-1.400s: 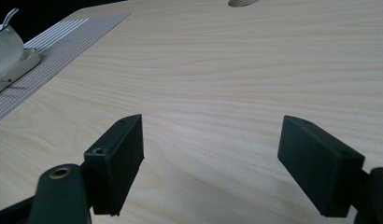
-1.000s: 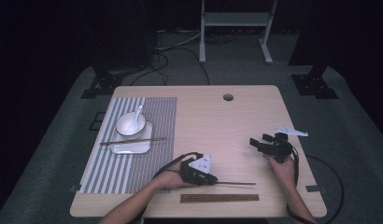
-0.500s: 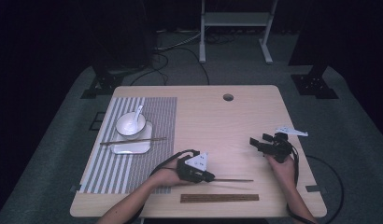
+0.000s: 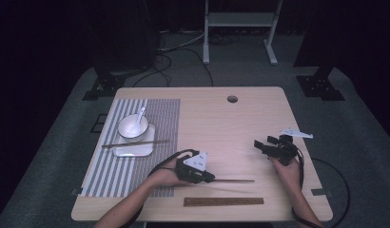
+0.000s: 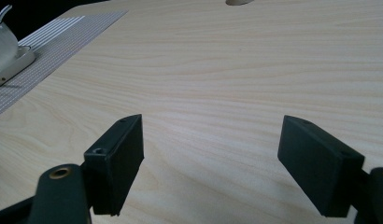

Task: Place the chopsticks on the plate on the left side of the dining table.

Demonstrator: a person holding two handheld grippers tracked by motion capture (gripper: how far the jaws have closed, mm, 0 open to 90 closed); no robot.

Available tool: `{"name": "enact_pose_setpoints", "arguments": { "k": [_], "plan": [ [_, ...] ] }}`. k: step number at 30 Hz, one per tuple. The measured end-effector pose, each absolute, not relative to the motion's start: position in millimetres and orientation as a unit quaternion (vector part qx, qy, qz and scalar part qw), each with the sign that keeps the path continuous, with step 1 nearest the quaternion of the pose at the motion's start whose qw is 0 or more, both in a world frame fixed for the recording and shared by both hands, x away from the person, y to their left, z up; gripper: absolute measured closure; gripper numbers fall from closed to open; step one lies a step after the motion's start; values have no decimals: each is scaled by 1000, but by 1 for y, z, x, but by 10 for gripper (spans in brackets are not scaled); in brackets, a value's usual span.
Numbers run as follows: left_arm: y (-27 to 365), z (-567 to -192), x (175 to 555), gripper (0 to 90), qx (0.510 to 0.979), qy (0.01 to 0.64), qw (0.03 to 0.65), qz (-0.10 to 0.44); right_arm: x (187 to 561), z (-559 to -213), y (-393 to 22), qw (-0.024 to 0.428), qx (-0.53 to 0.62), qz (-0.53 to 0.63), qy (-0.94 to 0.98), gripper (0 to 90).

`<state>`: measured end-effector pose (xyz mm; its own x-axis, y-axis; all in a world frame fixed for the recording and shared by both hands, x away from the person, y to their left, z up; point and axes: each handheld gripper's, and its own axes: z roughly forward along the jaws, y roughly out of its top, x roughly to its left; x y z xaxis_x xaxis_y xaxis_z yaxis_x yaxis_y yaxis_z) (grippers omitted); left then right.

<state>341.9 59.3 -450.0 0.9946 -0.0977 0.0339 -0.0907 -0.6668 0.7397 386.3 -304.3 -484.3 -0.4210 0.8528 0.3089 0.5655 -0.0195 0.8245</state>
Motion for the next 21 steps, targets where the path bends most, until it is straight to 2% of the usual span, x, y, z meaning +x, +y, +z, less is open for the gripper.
{"name": "enact_pose_setpoints", "arguments": {
  "k": [21],
  "plan": [
    [100,-431,353,847,910,-39,413,23,386,-484,-303,150,518,485,688,211]
  ]
}}
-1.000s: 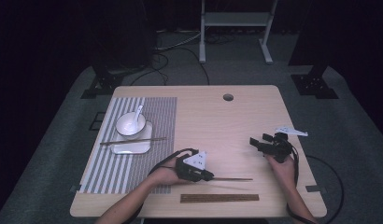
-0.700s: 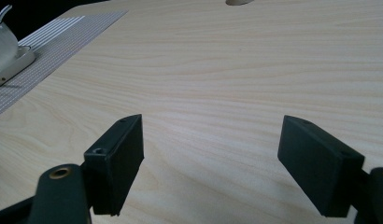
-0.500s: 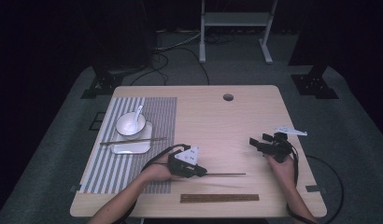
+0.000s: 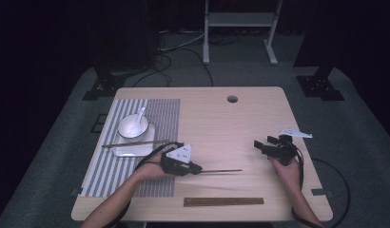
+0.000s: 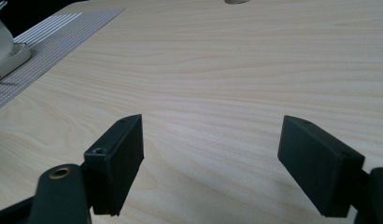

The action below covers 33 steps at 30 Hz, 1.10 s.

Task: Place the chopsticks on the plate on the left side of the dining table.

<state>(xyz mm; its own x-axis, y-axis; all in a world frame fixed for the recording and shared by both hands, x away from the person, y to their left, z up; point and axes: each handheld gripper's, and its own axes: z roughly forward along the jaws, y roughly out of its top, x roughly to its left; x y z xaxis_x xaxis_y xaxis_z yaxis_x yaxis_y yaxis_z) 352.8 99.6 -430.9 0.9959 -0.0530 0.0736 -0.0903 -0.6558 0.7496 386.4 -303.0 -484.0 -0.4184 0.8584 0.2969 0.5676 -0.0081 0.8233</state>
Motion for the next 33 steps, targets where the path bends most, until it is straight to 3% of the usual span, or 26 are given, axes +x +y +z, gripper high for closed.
{"name": "enact_pose_setpoints", "arguments": {
  "k": [33],
  "plan": [
    [133,-415,361,847,911,-30,409,40,387,-484,-303,148,519,485,688,212]
  ]
}}
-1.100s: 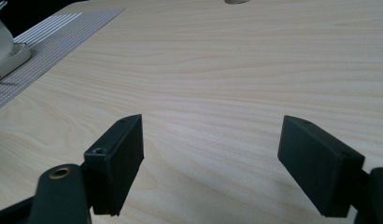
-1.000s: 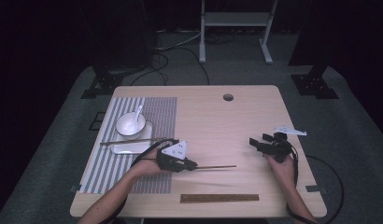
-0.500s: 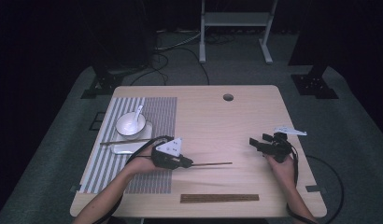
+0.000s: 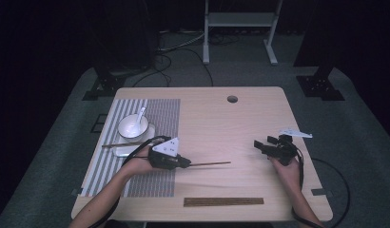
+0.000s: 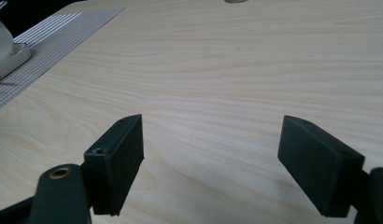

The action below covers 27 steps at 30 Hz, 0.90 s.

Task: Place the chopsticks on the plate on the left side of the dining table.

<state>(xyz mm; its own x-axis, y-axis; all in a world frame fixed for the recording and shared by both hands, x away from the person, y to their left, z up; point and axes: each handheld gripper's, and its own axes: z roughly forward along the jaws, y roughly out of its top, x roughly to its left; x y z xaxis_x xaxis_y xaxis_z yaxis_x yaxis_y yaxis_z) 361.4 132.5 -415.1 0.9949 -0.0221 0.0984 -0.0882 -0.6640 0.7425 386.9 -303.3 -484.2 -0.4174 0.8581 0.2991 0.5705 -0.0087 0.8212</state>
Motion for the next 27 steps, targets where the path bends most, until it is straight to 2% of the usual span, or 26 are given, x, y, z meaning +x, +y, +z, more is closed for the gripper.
{"name": "enact_pose_setpoints", "arguments": {
  "k": [27],
  "plan": [
    [161,-409,365,847,914,-15,401,52,387,-484,-303,149,517,483,691,212]
  ]
}}
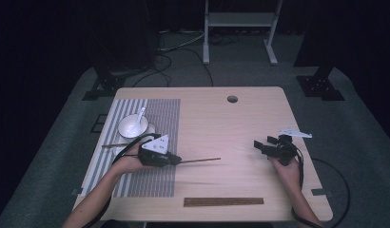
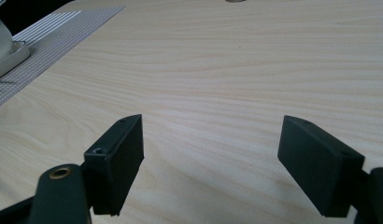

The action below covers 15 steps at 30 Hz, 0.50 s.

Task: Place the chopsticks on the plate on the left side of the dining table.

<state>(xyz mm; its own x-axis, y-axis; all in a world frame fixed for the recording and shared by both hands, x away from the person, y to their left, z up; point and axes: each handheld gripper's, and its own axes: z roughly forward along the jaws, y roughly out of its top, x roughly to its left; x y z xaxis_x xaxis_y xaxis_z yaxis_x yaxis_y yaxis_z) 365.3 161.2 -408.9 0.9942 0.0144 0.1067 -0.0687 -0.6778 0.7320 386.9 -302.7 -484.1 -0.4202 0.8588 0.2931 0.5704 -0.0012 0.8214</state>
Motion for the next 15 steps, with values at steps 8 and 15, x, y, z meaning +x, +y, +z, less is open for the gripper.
{"name": "enact_pose_setpoints", "arguments": {
  "k": [8,15],
  "plan": [
    [170,-404,368,847,916,-12,397,57,387,-484,-303,149,518,483,690,212],
    [176,-403,369,846,917,-8,394,58,387,-484,-303,148,518,482,691,212]
  ]
}}
